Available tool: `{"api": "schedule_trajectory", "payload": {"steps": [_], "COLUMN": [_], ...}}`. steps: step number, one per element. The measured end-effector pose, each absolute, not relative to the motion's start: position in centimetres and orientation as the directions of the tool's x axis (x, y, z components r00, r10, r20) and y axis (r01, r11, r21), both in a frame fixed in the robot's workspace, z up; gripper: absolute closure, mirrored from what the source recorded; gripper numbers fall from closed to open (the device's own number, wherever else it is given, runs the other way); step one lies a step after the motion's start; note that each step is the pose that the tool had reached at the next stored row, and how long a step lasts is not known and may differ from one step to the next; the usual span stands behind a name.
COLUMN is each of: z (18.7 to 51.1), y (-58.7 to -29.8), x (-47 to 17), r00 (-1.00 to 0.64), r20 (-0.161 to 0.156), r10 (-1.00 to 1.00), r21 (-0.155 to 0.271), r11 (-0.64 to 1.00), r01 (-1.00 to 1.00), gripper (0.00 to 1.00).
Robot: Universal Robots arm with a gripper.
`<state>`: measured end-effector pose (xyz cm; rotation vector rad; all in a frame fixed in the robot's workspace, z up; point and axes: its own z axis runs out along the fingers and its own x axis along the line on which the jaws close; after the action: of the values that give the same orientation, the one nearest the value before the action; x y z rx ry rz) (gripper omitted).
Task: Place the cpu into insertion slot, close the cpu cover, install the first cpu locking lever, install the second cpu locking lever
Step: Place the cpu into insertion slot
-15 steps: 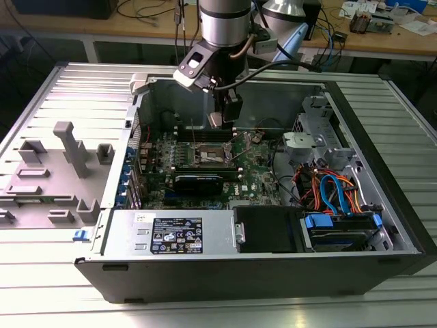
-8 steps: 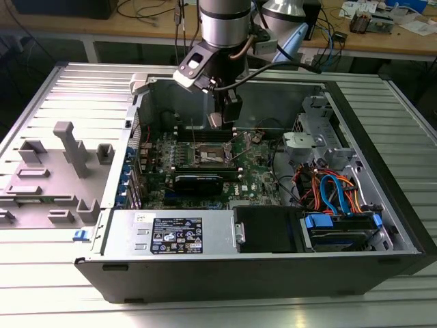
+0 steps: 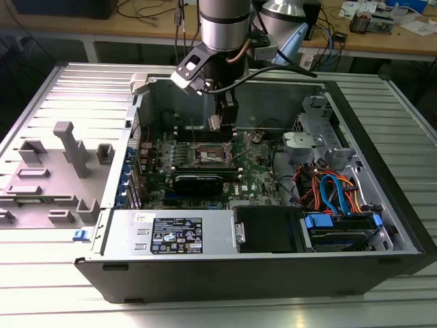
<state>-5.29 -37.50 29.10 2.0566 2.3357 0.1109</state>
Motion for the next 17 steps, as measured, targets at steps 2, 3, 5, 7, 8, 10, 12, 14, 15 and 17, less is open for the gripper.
{"api": "schedule_trajectory", "payload": {"steps": [2,3,5,7,8,10,12,14,15,17], "z": [29.0,29.0,29.0,29.0,29.0,29.0,29.0,28.5,28.3,27.9], "y": [-37.5,-37.5,-37.5,-37.5,-37.5,-37.5,-37.5,-37.4,-37.4,-37.3], "x": [-5.3,-5.3,-5.3,-5.3,-5.3,-5.3,-5.3,-5.3,-5.3,-5.4], "r00": [-0.126,-0.126,-0.126,-0.125,-0.125,-0.125,-0.124,-0.114,-0.110,-0.103], "r20": [0.026,0.026,0.026,0.026,0.026,0.026,0.026,0.025,0.025,0.025], "r10": [0.992,0.992,0.992,0.992,0.992,0.992,0.992,0.993,0.994,0.994], "r21": [0.071,0.071,0.071,0.071,0.071,0.071,0.072,0.071,0.071,0.071], "r11": [0.124,0.124,0.124,0.123,0.123,0.123,0.122,0.112,0.108,0.101], "r01": [0.990,0.990,0.990,0.990,0.990,0.990,0.990,0.991,0.992,0.992], "gripper": [0.46,0.46,0.46,0.46,0.46,0.46,0.46,0.46,0.46,0.46]}}
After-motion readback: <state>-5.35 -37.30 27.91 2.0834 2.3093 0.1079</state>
